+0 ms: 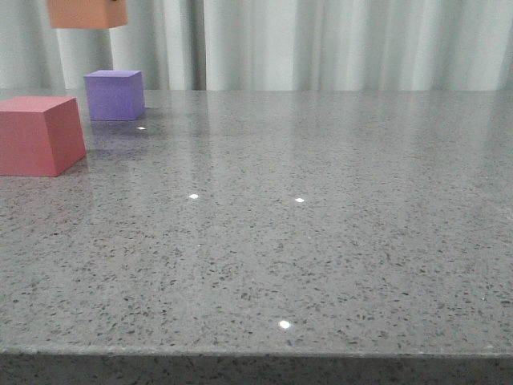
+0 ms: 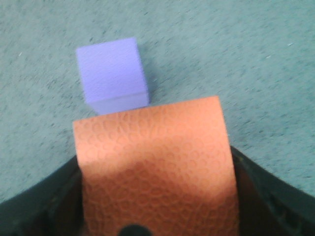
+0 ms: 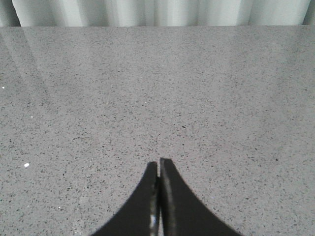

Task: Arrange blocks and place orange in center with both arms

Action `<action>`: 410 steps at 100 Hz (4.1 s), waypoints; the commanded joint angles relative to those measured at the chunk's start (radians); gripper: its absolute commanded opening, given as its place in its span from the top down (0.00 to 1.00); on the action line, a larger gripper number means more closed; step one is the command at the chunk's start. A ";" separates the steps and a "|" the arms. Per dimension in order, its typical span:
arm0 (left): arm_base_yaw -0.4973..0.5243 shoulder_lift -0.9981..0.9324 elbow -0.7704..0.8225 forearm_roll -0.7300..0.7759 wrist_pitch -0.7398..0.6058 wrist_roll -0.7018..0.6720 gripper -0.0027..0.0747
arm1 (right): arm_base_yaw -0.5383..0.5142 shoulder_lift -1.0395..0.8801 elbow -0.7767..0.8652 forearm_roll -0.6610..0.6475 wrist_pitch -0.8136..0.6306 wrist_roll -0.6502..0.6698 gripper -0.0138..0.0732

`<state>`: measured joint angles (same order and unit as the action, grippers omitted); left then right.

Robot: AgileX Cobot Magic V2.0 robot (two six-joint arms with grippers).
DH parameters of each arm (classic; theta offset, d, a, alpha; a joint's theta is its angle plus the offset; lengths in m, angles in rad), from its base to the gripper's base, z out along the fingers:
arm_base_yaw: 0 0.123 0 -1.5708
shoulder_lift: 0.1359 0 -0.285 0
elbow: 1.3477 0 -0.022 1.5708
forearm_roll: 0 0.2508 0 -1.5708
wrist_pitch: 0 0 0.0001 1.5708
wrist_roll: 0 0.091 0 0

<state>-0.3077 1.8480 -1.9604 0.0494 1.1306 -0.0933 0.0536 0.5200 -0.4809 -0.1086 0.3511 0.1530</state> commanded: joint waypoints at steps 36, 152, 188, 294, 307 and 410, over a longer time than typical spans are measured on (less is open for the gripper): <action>0.079 -0.061 0.162 -0.049 -0.184 0.036 0.54 | -0.009 0.001 -0.027 -0.017 -0.078 -0.004 0.92; 0.079 0.031 0.307 -0.077 -0.359 0.036 0.44 | -0.009 0.001 -0.027 -0.017 -0.078 -0.004 0.92; 0.079 -0.026 0.307 -0.079 -0.388 0.036 0.07 | -0.009 0.001 -0.027 -0.017 -0.078 -0.004 0.92; 0.180 -1.066 1.110 -0.086 -0.735 0.036 0.07 | -0.009 0.001 -0.027 -0.017 -0.078 -0.004 0.92; 0.180 -1.215 1.234 -0.086 -0.781 0.036 0.07 | -0.009 0.001 -0.027 -0.017 -0.078 -0.004 0.92; 0.180 -1.484 1.394 -0.086 -0.768 0.036 0.99 | -0.009 0.001 -0.027 -0.017 -0.078 -0.004 0.92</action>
<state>-0.1305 0.3555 -0.5414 -0.0256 0.4357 -0.0543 0.0536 0.5200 -0.4809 -0.1086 0.3511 0.1530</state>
